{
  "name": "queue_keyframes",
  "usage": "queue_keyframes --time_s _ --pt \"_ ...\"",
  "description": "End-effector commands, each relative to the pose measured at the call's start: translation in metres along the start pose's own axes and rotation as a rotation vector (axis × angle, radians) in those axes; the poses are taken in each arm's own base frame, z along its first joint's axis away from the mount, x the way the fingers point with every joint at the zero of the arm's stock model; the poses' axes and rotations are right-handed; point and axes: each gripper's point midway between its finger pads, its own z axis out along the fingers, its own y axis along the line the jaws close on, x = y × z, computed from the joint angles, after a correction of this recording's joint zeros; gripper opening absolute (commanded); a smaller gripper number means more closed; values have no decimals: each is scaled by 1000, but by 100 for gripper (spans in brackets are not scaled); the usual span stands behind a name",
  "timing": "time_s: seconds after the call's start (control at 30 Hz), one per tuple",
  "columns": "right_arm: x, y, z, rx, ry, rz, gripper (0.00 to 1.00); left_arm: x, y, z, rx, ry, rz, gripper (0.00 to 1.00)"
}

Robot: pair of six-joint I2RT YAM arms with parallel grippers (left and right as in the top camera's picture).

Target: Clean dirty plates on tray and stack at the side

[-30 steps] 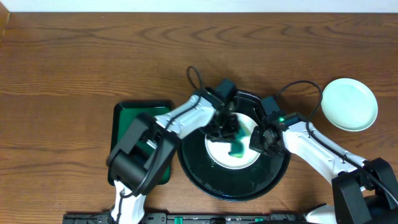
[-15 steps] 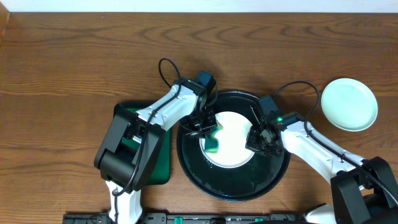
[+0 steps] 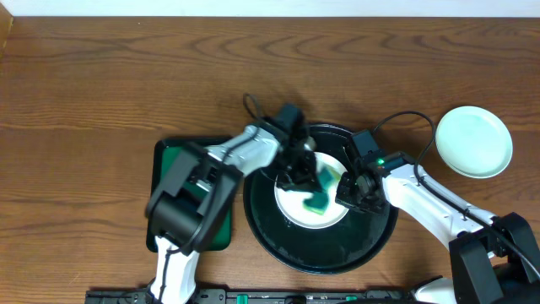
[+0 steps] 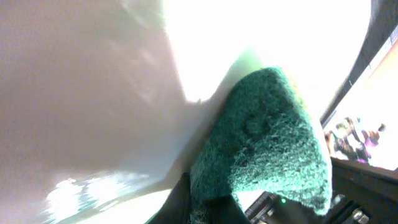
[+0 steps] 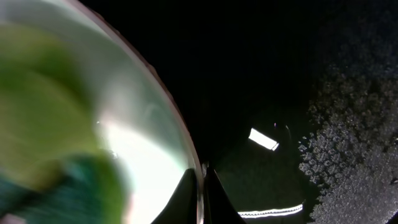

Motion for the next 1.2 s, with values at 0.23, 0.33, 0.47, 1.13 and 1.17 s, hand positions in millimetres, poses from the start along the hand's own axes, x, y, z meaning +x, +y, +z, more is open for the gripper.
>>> queue_keyframes --time_s 0.23,0.33,0.47,1.13,1.17 --pt "-1 -13 6 61 -10 14 1 19 15 44 -74 50 -49 7" --pt "0 -15 6 66 -5 14 1 -4 45 34 -209 -70 -74 7" --pt "2 -17 6 74 3 15 1 -36 90 6 -422 -242 -109 7" --pt "7 -23 5 100 23 7 1 -78 167 -128 -1245 -578 61 7" --pt "7 -23 5 101 23 6 1 -72 171 -132 -1286 -543 75 7"
